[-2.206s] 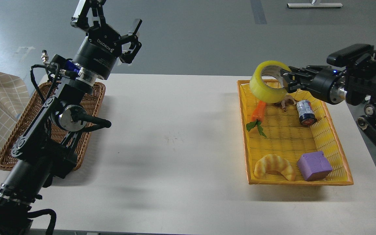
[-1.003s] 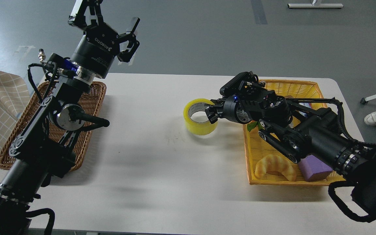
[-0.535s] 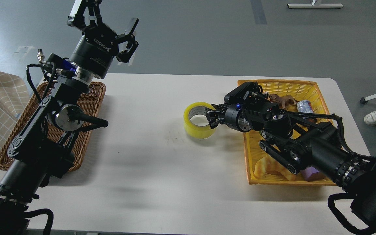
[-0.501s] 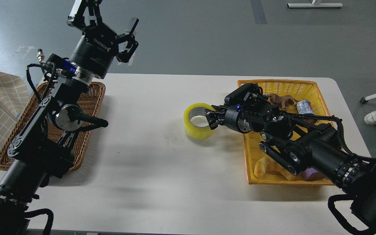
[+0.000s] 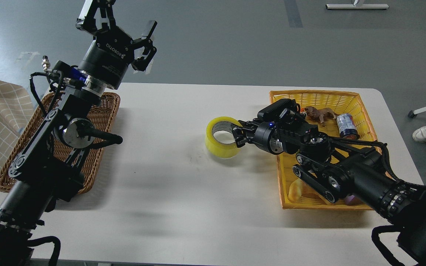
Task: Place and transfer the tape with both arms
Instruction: 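Set the tape roll on the table and open the right gripper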
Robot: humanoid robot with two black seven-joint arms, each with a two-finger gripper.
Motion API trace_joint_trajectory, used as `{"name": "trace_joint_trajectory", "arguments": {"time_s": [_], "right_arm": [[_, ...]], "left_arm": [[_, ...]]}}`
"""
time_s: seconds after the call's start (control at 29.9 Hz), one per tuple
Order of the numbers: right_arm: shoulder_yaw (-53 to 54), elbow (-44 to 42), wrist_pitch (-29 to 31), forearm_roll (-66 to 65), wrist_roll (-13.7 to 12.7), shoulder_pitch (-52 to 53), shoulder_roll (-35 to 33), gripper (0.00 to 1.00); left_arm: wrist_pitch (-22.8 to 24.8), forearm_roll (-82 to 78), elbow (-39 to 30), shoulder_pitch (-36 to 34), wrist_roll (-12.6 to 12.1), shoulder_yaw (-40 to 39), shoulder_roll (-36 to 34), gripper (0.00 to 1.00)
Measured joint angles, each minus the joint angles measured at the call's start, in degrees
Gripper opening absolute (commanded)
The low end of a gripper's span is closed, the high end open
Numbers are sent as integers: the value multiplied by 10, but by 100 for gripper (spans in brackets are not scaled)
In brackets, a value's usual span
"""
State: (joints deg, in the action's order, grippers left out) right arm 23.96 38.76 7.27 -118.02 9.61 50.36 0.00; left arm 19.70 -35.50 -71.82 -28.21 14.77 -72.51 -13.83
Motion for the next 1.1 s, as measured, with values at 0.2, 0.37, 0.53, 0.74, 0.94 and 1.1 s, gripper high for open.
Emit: {"name": "trace_joint_trajectory", "arguments": {"time_s": [0.2, 0.37, 0.53, 0.74, 0.94, 1.1], "right_arm": [[-2, 1, 4, 2, 3, -1, 0, 30], [-3, 1, 5, 4, 0, -1, 0, 54], [-3, 6, 4, 24, 0, 0, 0, 58], [5, 6, -3, 32, 0, 1, 0, 64], [69, 37, -33, 33, -1, 4, 0, 97], [166, 120, -41, 64, 0, 0, 0, 100]], "left_arm": [[0, 0, 1, 0, 0, 0, -5, 98], [1, 0, 3, 0, 0, 0, -7, 98], [1, 0, 4, 0, 0, -1, -8, 98], [2, 1, 4, 3, 0, -1, -9, 98], [-3, 0, 4, 4, 0, -1, -11, 98], [1, 0, 5, 8, 0, -2, -25, 98]]}}
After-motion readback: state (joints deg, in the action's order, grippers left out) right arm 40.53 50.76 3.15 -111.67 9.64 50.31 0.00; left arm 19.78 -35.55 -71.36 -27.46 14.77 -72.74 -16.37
